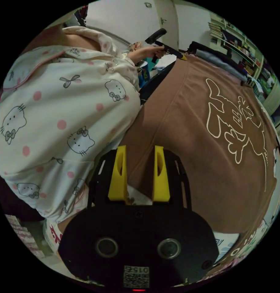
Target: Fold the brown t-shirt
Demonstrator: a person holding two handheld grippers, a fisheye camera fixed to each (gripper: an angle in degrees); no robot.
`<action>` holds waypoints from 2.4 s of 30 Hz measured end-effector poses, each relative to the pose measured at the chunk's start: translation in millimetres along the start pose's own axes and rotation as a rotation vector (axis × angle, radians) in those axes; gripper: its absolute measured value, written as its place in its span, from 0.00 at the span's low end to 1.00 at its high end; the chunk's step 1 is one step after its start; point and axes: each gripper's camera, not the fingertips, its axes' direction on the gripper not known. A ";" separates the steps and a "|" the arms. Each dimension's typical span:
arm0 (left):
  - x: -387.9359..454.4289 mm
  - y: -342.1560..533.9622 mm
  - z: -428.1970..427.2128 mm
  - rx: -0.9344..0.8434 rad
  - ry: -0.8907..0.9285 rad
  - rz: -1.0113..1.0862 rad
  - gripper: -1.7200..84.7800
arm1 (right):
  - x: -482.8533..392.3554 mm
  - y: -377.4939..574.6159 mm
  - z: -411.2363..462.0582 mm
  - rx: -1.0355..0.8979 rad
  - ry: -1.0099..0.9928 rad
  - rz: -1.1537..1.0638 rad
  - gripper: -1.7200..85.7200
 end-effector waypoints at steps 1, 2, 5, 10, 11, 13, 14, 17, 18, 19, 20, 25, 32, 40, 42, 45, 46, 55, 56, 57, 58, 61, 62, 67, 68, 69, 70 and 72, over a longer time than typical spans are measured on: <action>1.1 -1.2 -0.4 -0.003 -0.006 -0.001 0.04 | 5.8 8.3 -4.2 0.017 -0.002 0.011 0.14; 3.4 -3.0 -1.1 -0.005 -0.017 0.003 0.04 | 10.8 13.9 -5.3 0.011 0.003 0.021 0.12; 6.5 -9.3 -3.3 -0.018 -0.028 0.005 0.03 | 18.7 21.1 1.3 -0.022 -0.003 -0.001 0.07; 13.1 -18.4 -20.4 -0.023 -0.045 0.013 0.03 | 29.6 44.1 3.6 -0.020 -0.068 -0.054 0.05; 15.3 -17.3 -20.6 -0.038 -0.065 0.013 0.03 | 36.8 48.8 7.0 -0.022 -0.082 -0.042 0.05; 17.9 -14.2 -14.2 -0.078 -0.109 0.014 0.03 | 49.1 57.2 12.1 -0.020 -0.110 -0.014 0.05; 18.1 -12.4 -8.4 -0.098 -0.129 0.012 0.03 | 56.2 63.3 15.6 -0.017 -0.129 -0.004 0.05; 15.6 -15.5 -14.8 -0.089 -0.129 -0.007 0.03 | 62.6 79.3 24.5 -0.011 -0.125 -0.013 0.05; 19.7 -19.1 -21.7 -0.104 -0.151 0.010 0.03 | 63.0 82.0 26.4 -0.015 -0.121 -0.012 0.05; 23.2 -20.8 -25.3 -0.113 -0.169 0.026 0.04 | 62.9 87.9 30.1 -0.023 -0.111 -0.014 0.05; 30.6 -24.0 -30.7 -0.134 -0.205 0.061 0.04 | 61.9 95.5 33.9 -0.024 -0.103 -0.024 0.05; 22.7 -29.3 -29.9 -0.143 -0.220 0.066 0.05 | 78.4 134.6 56.7 0.026 -0.165 0.001 0.06; -7.6 -28.1 -99.4 0.032 -0.174 0.064 0.10 | 37.9 220.3 31.9 0.378 0.164 -0.055 0.02; 30.2 -107.7 -167.8 0.447 -0.213 0.312 0.09 | -51.3 223.0 3.2 1.350 0.934 0.065 0.01; 47.6 -156.1 -155.1 0.474 -0.131 0.415 0.09 | -57.6 224.7 14.4 1.506 0.981 0.135 0.01; 76.7 -222.7 -123.1 0.448 -0.038 0.529 0.09 | -56.1 239.1 60.7 1.711 1.053 0.174 0.01; 83.2 -236.5 -115.3 0.440 -0.026 0.549 0.09 | -52.6 249.5 83.0 1.765 1.053 0.159 0.01; 164.9 -433.6 62.5 -0.025 0.219 0.688 0.09 | -39.1 355.1 141.5 1.932 0.808 0.021 0.01; 167.4 -445.0 85.5 -0.086 0.242 0.679 0.09 | -41.2 361.0 143.4 1.915 0.785 -0.001 0.01; 166.9 -450.3 102.1 -0.117 0.263 0.670 0.09 | -43.3 363.1 145.5 1.907 0.794 -0.010 0.01; 165.8 -451.0 108.3 -0.124 0.267 0.667 0.09 | -48.3 366.6 151.7 1.906 0.846 -0.009 0.01; 164.7 -451.5 123.2 -0.200 0.206 0.708 0.11 | -51.7 369.1 166.4 1.879 0.937 -0.010 0.01; 166.1 -451.3 121.8 -0.227 0.148 0.752 0.13 | -48.8 368.0 170.2 1.855 0.937 -0.007 0.01; 158.4 -465.7 105.6 -0.263 0.066 0.771 0.14 | -30.4 372.2 177.6 1.793 0.888 0.009 0.01; 156.2 -471.1 101.0 -0.266 0.070 0.771 0.14 | -26.1 375.4 178.3 1.783 0.896 0.018 0.01; 153.7 -476.4 96.2 -0.268 0.075 0.769 0.14 | -23.8 376.7 178.7 1.771 0.922 0.031 0.01; 152.4 -478.9 93.8 -0.269 0.078 0.769 0.14 | -18.3 378.5 179.2 1.740 1.001 0.076 0.01; 147.4 -488.2 84.3 -0.273 0.084 0.766 0.13 | -5.3 385.3 173.4 1.720 1.016 0.185 0.01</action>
